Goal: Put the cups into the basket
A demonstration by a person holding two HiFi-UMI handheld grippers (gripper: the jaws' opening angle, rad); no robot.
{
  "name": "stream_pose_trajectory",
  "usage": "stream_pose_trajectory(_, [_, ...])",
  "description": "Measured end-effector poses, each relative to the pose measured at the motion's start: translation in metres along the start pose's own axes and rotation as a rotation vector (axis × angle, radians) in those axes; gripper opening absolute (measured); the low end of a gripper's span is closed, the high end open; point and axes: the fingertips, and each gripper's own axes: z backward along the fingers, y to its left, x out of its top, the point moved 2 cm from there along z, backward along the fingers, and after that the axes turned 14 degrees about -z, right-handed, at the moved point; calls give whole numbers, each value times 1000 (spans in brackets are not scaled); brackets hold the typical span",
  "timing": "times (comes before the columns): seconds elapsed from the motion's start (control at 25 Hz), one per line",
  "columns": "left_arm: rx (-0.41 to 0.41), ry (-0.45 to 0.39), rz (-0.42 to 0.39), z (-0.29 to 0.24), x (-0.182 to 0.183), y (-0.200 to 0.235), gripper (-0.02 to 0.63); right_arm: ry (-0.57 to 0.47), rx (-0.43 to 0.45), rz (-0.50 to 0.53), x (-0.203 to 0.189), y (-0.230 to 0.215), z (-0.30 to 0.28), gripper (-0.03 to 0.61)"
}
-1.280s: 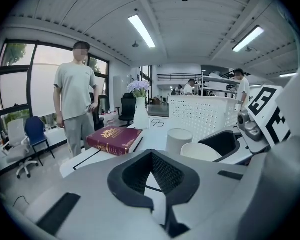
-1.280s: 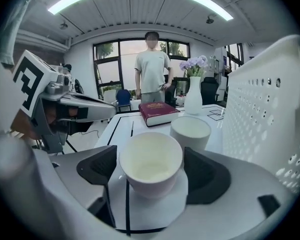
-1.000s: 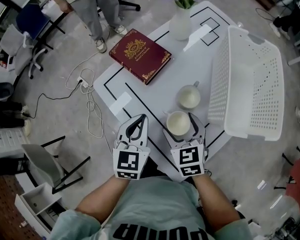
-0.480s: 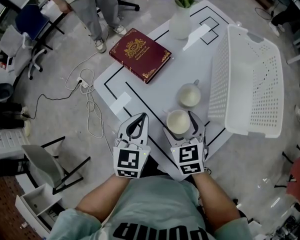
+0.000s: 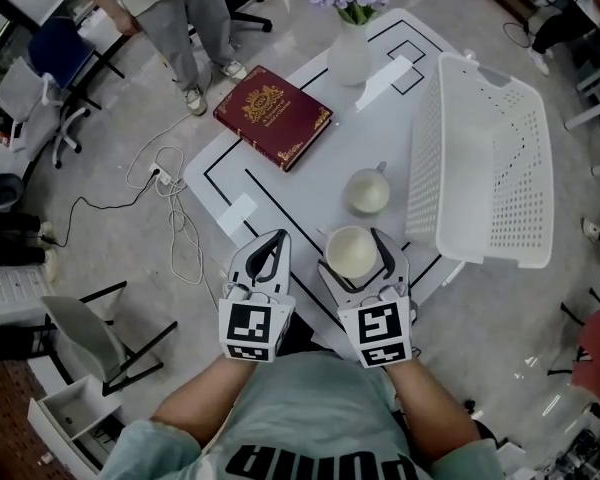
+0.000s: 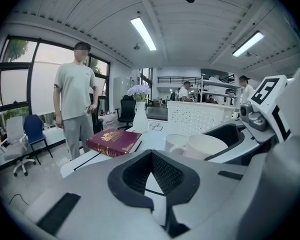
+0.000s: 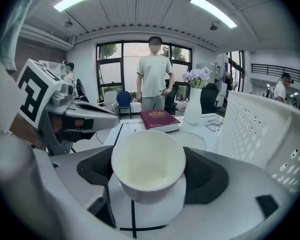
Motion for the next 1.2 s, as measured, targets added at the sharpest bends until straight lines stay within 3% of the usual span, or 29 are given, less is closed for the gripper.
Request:
stream_pose_trajectory(0.28, [-4, -32, 36, 16, 32, 0, 5, -45, 8, -27, 40, 8, 39, 396])
stream_pose_trajectory(0.76, [4, -101, 23, 36, 91, -4, 5, -123, 29, -49, 99, 11, 92, 396])
stream_pose_trajectory(1.2, [-39, -179, -32, 25, 149, -36, 5, -177, 38, -23, 137, -23, 131, 396])
